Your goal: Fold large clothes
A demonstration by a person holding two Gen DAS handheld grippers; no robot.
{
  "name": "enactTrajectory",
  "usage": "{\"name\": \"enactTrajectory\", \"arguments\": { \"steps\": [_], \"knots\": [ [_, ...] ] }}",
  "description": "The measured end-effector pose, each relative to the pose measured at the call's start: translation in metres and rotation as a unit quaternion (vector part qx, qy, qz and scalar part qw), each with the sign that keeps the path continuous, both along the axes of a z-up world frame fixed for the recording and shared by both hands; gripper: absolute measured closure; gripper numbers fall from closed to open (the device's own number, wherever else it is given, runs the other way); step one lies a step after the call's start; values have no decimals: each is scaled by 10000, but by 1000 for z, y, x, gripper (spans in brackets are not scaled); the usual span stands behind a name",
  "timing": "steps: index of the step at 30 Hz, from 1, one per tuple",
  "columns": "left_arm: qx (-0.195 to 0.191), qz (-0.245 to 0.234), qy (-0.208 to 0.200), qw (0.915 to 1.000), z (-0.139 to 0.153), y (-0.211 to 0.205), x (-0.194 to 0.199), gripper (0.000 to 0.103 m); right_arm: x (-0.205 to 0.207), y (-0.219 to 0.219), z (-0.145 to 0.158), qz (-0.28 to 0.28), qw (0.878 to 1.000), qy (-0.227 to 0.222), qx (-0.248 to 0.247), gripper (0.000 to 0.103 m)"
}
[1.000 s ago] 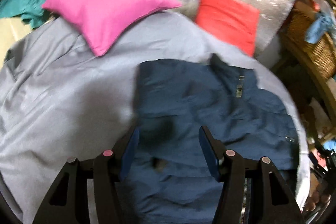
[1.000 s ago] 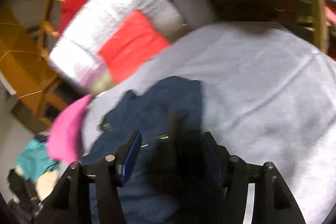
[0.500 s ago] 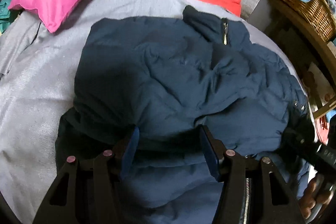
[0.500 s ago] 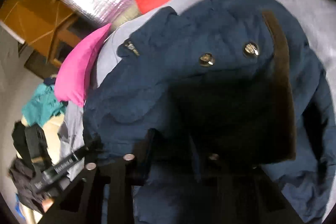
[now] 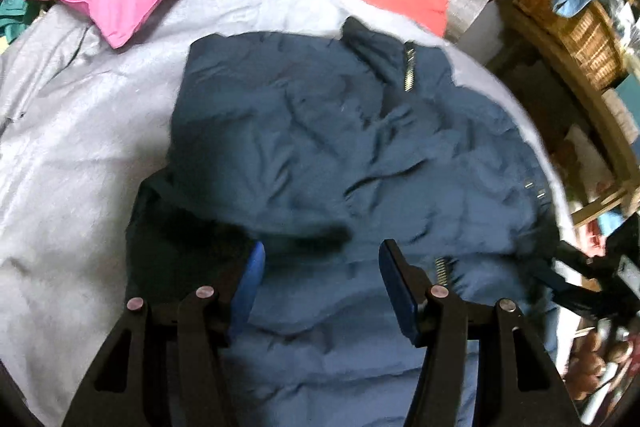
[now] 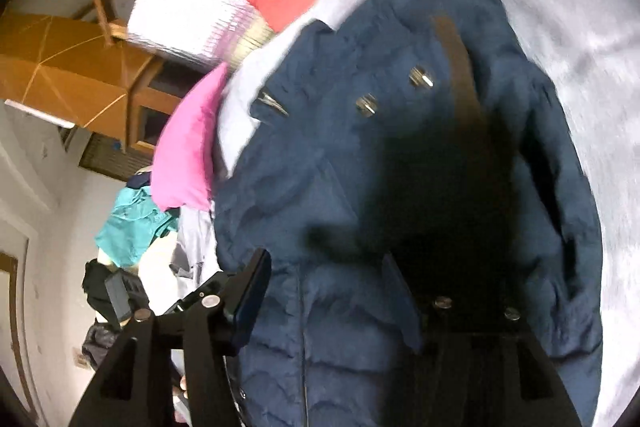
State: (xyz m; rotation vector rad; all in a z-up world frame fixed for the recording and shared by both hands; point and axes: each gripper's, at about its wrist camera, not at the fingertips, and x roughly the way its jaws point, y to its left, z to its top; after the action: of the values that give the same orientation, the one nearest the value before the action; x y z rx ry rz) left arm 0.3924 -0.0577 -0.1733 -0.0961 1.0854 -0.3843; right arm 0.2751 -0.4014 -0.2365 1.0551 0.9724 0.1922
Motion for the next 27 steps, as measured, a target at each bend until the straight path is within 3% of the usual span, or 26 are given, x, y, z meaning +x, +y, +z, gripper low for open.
{"name": "enactTrajectory", "arguments": {
  "steps": [3, 6, 9, 10, 11, 12, 16, 18, 21, 23, 27],
  "knots": [
    [233, 237, 173, 9993, -18, 6, 8, 42, 6, 2, -12, -119, 9996, 207, 124, 41],
    [23, 427, 399, 9983, -30, 10, 18, 42, 11, -4, -28, -518, 9970, 278, 505, 37],
    [55, 471, 272, 9985, -29, 8, 21, 42, 17, -10, -36, -915, 9935, 92, 678, 38],
    [94, 461, 209, 9987, -29, 7, 23, 42, 19, -11, -37, -969, 9930, 6, 671, 43],
    [138, 438, 131, 9989, -29, 5, 24, 42, 23, -9, -36, -975, 9935, -71, 587, 56],
    [192, 417, 21, 9989, -30, 4, 26, 42, 25, -7, -33, -976, 9941, -121, 452, 61],
    [412, 324, -168, 9985, -31, -2, 33, 42, 36, 6, -29, -795, 9963, -149, -299, 65],
    [510, 298, -146, 9981, -28, -5, 32, 42, 38, 7, -30, -730, 9965, -70, -412, 67],
    [471, 210, -94, 9986, -15, -1, 23, 42, 37, 2, -21, -489, 9982, 126, -337, 56],
    [331, 175, -127, 9992, -3, 5, 15, 42, 31, -1, -11, -297, 9988, 148, -355, 43],
    [8, 303, -380, 9988, 21, 28, 8, 38, 10, -21, 8, -213, 9981, -52, -570, 42]
  ]
}}
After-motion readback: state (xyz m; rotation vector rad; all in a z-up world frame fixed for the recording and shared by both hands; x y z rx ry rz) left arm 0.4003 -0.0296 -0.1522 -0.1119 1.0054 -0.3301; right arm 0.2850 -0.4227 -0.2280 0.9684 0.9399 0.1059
